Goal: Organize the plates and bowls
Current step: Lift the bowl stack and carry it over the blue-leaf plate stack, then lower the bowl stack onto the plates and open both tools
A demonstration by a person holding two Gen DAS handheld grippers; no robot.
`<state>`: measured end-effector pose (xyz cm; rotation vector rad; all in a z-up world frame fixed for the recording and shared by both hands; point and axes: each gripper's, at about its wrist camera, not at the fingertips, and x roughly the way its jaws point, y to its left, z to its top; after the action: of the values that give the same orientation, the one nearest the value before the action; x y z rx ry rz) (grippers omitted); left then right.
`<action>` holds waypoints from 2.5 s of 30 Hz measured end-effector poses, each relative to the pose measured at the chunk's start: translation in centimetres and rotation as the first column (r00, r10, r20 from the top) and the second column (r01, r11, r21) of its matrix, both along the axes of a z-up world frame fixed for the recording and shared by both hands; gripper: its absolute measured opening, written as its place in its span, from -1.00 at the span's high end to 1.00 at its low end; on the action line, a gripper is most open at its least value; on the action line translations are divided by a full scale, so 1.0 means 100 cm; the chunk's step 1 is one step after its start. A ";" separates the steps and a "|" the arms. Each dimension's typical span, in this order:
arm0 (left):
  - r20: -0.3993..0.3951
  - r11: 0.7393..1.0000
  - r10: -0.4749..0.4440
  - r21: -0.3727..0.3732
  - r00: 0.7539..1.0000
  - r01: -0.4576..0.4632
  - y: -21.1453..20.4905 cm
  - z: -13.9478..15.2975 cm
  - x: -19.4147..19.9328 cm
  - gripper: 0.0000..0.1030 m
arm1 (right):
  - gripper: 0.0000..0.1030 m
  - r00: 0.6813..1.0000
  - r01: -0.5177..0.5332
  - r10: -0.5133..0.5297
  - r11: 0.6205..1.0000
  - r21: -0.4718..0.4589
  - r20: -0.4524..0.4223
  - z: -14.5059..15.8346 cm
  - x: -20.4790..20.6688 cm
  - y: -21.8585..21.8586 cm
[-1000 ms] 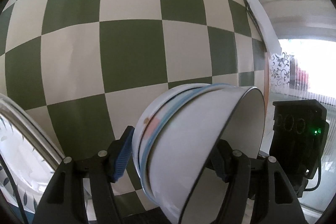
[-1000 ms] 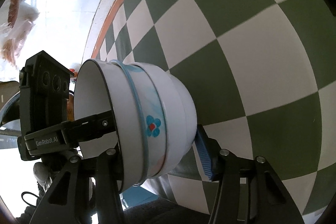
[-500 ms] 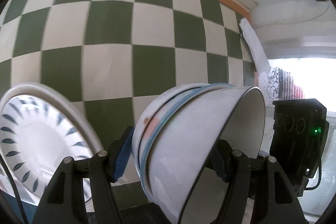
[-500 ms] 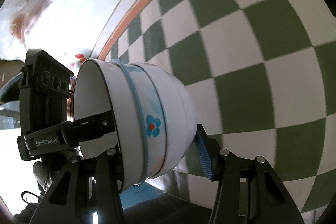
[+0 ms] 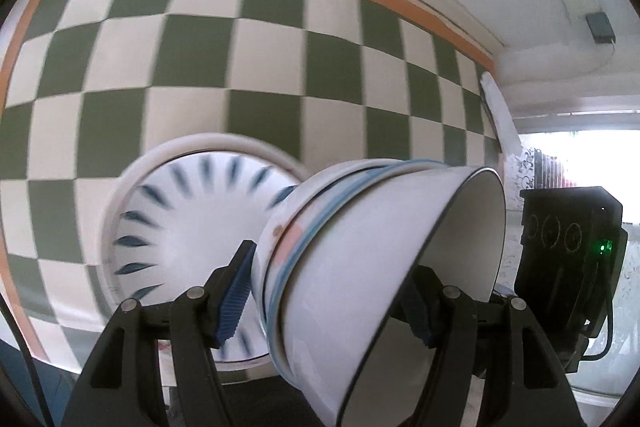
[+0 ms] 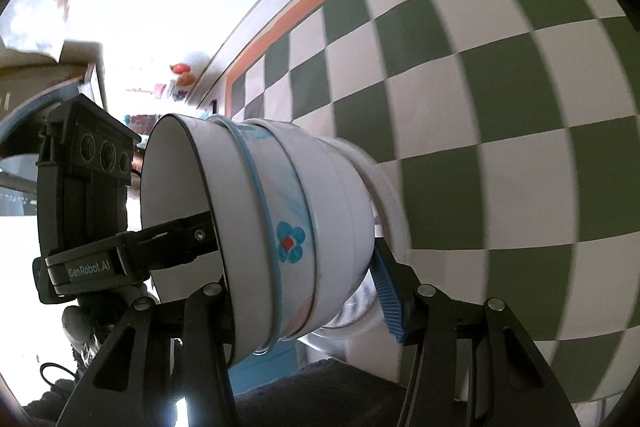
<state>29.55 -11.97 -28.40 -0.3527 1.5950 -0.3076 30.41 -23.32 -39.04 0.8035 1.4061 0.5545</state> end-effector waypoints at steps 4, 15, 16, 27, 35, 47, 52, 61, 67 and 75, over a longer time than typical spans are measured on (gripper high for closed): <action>-0.007 1.000 0.018 0.004 1.000 -0.018 0.028 -0.004 -0.004 -0.25 | -0.03 1.000 -0.017 0.017 1.000 0.006 -0.002 -0.001 -0.002 0.031; -0.048 0.998 0.053 -0.028 0.997 -0.055 0.068 -0.030 -0.005 -0.25 | -0.02 0.999 -0.044 0.043 0.999 -0.024 -0.032 -0.020 -0.003 0.072; -0.052 0.998 0.052 -0.028 0.997 -0.053 0.069 -0.033 -0.004 -0.25 | -0.02 0.998 -0.045 0.044 0.999 -0.029 -0.034 -0.022 -0.002 0.074; -0.082 0.998 0.038 -0.044 0.996 -0.041 0.068 -0.049 -0.002 -0.25 | -0.02 0.997 -0.037 0.033 0.997 -0.062 -0.064 -0.032 -0.001 0.073; -0.077 0.999 0.021 -0.035 0.997 -0.024 0.064 -0.053 -0.002 -0.24 | -0.02 0.996 -0.038 0.033 0.997 -0.060 -0.078 -0.036 -0.002 0.067; -0.072 0.999 -0.015 0.030 0.997 0.017 0.055 -0.046 -0.003 -0.24 | -0.04 0.993 -0.043 0.034 0.996 -0.079 -0.116 -0.038 -0.005 0.067; -0.042 0.997 -0.053 0.058 0.998 0.055 0.052 -0.038 -0.006 -0.34 | -0.05 0.993 -0.061 0.048 0.990 -0.130 -0.105 -0.029 -0.007 0.071; 0.051 0.990 -0.079 0.122 0.996 0.072 0.057 -0.013 -0.014 -0.86 | -0.45 0.995 -0.085 0.074 0.979 -0.187 -0.063 0.003 -0.013 0.077; 0.115 0.987 -0.071 0.148 0.991 0.054 0.064 0.008 -0.020 -0.88 | -0.67 0.996 -0.090 0.095 0.956 -0.279 0.003 0.035 -0.018 0.083; 0.236 0.980 -0.081 0.194 0.968 0.035 0.070 0.043 -0.035 -0.88 | -0.82 0.989 -0.017 0.080 0.894 -0.449 0.122 0.078 -0.038 0.084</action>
<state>26.02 -4.99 -24.14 -0.1168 1.3809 -0.2324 26.58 -14.94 -31.24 0.3521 1.3571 0.2967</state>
